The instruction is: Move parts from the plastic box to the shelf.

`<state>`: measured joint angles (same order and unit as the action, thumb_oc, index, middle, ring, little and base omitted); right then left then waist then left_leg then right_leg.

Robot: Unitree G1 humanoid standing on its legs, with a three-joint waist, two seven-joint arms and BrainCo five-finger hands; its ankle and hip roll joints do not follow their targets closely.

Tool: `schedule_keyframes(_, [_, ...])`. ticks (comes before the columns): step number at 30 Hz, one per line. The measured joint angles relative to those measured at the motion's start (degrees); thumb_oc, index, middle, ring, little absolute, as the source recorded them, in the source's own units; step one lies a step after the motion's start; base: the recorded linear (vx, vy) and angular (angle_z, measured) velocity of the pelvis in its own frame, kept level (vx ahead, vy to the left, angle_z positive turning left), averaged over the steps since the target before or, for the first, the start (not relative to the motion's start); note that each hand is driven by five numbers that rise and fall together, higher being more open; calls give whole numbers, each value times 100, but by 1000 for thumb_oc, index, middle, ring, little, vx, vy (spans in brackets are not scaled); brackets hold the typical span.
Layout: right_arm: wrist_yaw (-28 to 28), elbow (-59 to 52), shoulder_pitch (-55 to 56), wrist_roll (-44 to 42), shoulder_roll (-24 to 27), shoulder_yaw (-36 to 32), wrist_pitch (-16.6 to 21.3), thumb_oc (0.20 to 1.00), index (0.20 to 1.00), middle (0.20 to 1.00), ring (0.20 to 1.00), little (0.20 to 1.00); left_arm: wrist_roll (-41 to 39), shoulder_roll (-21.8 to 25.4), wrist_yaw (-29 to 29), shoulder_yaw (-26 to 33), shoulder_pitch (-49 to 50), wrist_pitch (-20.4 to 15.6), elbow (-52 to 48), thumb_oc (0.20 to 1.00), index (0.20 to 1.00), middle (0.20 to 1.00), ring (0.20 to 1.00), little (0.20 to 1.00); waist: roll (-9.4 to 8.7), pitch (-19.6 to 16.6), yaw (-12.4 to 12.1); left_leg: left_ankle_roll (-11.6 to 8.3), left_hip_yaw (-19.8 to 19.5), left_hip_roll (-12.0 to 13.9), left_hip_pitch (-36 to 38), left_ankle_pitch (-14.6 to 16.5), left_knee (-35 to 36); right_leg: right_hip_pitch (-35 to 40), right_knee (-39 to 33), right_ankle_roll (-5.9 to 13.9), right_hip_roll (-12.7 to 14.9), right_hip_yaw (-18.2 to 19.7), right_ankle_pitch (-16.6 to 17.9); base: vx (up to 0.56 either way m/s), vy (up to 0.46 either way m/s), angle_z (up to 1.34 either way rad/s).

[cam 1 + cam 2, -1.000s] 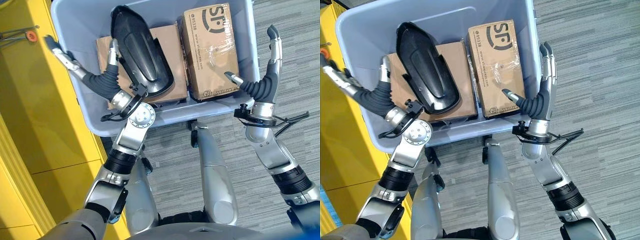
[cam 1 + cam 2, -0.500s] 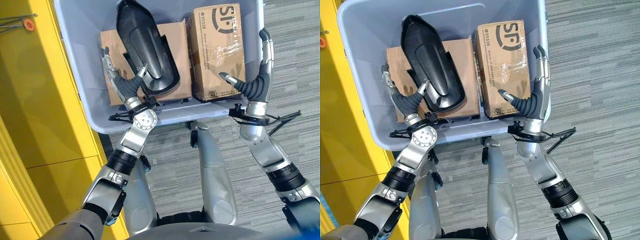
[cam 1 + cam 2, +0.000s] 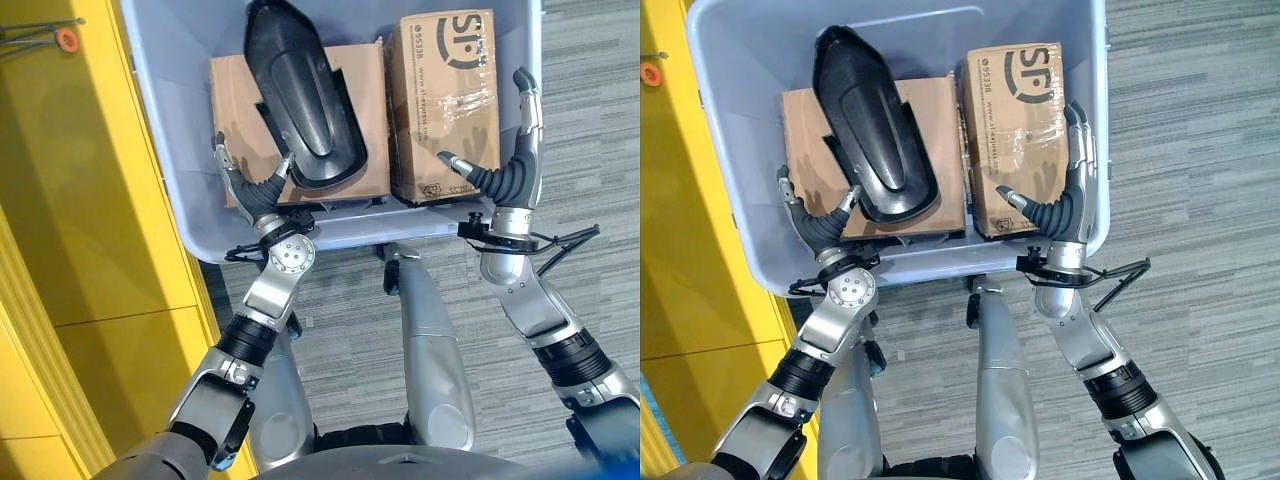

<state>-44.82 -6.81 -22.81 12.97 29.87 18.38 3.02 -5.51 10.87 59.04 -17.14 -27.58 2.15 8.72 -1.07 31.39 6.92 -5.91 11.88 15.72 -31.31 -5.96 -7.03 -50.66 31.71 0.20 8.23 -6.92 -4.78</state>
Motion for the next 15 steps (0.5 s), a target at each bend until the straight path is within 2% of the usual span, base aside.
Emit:
schedule_keyframes(3, [4,4,-9,-64,2,-20,-3,1000,1000,1000,1000,1000,-644,-198,-106,9,-150,50,572,1000,1000,1000,1000,1000,-10,-5,35,0,6,-4,-63,2,-3,-46,-22,4,20,-14,0,3,3,3])
schedule_keyframes(7, [94,142,-150,-92,-19,1,-18,1000,1000,1000,1000,1000,-916,-386,250,261,-340,-155,624,1000,1000,1000,1000,1000,-37,4,145,0,0,11,-126,1,-17,-96,7,4,14,-30,-1,0,0,0])
schedule_keyframes(15, [221,150,-435,-282,52,-16,-55,1000,1000,1000,1000,1000,-867,-260,248,401,-861,50,851,1000,1000,1000,1000,1000,-100,3,240,-1,11,21,-187,2,-36,-183,28,3,3,-17,-3,5,-9,0])
